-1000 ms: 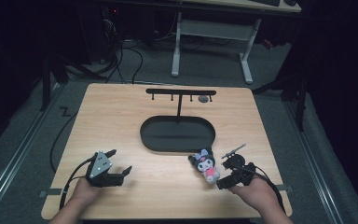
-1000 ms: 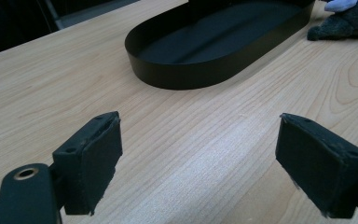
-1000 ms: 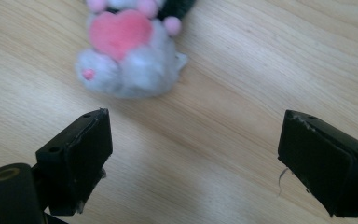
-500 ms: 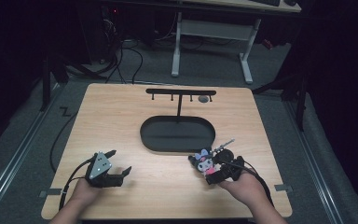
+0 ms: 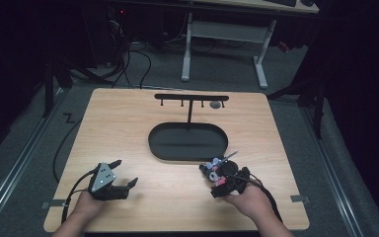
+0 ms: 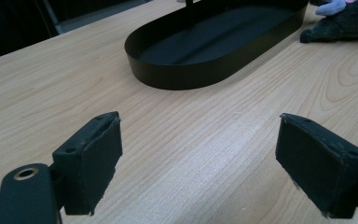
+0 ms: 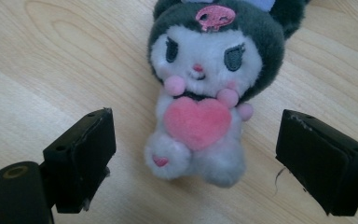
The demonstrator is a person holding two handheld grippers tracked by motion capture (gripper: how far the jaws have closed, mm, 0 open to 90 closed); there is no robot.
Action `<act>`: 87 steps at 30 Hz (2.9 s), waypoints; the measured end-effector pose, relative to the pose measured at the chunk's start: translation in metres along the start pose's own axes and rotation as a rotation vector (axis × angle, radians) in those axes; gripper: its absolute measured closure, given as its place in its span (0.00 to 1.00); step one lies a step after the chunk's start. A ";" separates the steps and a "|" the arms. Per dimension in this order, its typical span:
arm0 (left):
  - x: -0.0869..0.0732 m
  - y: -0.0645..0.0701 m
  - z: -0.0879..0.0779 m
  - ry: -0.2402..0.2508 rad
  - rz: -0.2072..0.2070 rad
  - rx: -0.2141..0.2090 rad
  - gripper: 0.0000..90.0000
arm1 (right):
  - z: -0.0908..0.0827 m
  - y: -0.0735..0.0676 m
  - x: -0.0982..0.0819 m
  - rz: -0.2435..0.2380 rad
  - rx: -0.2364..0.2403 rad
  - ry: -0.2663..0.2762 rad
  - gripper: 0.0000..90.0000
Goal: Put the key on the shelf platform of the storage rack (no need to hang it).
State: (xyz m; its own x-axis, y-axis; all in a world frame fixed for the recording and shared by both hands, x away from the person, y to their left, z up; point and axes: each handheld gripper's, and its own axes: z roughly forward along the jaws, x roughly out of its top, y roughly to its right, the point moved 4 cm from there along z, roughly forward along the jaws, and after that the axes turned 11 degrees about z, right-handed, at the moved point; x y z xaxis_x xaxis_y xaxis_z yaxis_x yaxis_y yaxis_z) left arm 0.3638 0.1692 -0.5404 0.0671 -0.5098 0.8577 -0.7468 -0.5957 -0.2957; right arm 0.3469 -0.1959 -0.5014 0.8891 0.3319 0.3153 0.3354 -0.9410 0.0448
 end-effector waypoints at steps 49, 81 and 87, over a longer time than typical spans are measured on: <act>0.001 0.001 0.004 -0.015 0.004 0.000 0.17 | -0.022 0.014 0.003 0.092 0.042 0.158 0.54; 0.000 0.001 0.000 0.001 0.002 -0.005 0.17 | -0.012 0.007 0.079 0.097 0.050 0.183 0.54; 0.000 0.000 -0.001 0.004 0.001 -0.003 0.17 | -0.004 0.005 0.092 0.103 0.046 0.177 0.54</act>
State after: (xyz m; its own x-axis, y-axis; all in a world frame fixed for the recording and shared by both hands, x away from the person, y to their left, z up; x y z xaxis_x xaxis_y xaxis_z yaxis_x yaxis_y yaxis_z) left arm 0.3631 0.1693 -0.5402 0.0635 -0.5081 0.8589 -0.7489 -0.5931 -0.2955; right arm 0.4290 -0.1708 -0.4688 0.8521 0.2133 0.4779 0.2631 -0.9640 -0.0387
